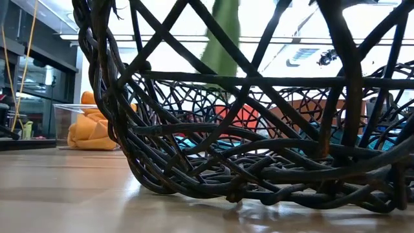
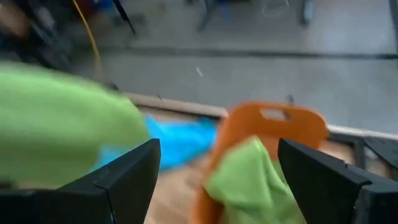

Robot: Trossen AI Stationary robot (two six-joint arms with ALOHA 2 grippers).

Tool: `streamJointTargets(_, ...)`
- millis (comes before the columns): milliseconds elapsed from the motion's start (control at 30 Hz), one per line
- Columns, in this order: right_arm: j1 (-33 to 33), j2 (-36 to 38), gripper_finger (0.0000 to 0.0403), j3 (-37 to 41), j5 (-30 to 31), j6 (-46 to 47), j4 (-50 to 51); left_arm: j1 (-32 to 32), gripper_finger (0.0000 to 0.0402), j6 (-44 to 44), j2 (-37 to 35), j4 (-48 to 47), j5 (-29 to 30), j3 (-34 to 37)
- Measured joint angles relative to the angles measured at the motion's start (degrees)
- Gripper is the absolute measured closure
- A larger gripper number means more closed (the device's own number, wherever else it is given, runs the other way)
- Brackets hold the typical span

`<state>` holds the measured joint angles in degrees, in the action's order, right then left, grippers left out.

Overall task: Sort microfiber towel by color & place in baskets
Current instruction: Put the green towel into the orange bin

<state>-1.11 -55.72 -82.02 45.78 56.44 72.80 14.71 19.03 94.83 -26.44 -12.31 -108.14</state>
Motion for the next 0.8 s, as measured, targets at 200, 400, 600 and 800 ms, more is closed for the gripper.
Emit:
streamJointTargets(200, -0.01, 3.64, 0.0082, 0.0, 5.2, -8.94, -13.87, 4.14, 0.0401, -7.33, 9.71, 27.89, -9.65, -0.02)
streamJointTargets(400, 0.01, 4.85, 0.0082, 0.0, 5.56, -15.39, -20.44, 5.43, 0.0401, -13.41, 18.67, 53.21, -5.72, -0.04)
streamJointTargets(600, 0.01, 4.37, 0.0082, 0.0, 1.72, -15.39, -19.92, 5.63, 0.0401, -14.04, 26.82, 62.82, 4.69, -1.32)
streamJointTargets(800, 0.01, 3.84, 0.0082, 0.0, 0.91, -15.39, -19.83, 5.22, 0.0401, -14.75, 36.12, 62.74, 4.88, -10.23)
